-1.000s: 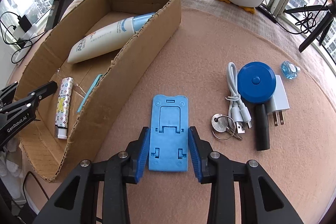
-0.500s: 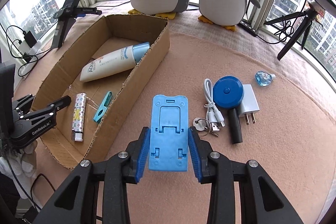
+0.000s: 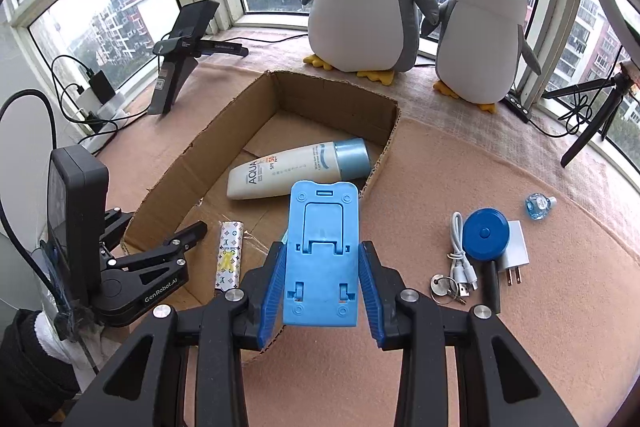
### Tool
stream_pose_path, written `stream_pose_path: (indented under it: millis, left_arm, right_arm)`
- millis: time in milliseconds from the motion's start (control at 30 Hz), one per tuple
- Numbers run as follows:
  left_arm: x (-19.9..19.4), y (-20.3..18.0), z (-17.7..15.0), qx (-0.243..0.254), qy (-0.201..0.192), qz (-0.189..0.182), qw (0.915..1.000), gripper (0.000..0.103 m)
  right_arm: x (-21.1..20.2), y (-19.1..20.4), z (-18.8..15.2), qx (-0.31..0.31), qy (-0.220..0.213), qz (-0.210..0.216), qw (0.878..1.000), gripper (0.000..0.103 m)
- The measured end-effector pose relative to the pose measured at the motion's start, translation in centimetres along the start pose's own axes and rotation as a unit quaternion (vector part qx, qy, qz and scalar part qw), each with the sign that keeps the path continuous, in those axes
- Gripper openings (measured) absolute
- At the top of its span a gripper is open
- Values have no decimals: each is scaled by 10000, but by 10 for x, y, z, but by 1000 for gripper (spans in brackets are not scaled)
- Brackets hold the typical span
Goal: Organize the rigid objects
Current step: 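Carry the phone stand with the right tool into the box and release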
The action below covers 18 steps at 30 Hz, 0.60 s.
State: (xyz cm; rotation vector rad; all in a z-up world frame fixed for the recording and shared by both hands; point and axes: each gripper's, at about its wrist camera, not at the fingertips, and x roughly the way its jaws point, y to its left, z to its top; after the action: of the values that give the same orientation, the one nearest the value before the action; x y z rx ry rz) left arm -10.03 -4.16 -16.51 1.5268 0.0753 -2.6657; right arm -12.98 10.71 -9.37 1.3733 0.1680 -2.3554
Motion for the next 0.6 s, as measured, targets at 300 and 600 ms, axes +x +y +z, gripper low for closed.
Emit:
stream_pose_path:
  millis: [300,600]
  left_arm:
    - [-1,0,0,-5,-4,-7,10000,42]
    - [-1,0,0,-12,-7,-11,10000,42]
  right_arm:
    - [27,26,13,39,114,340,9993,33]
    - [41,33,13,87,225,425,9988,33]
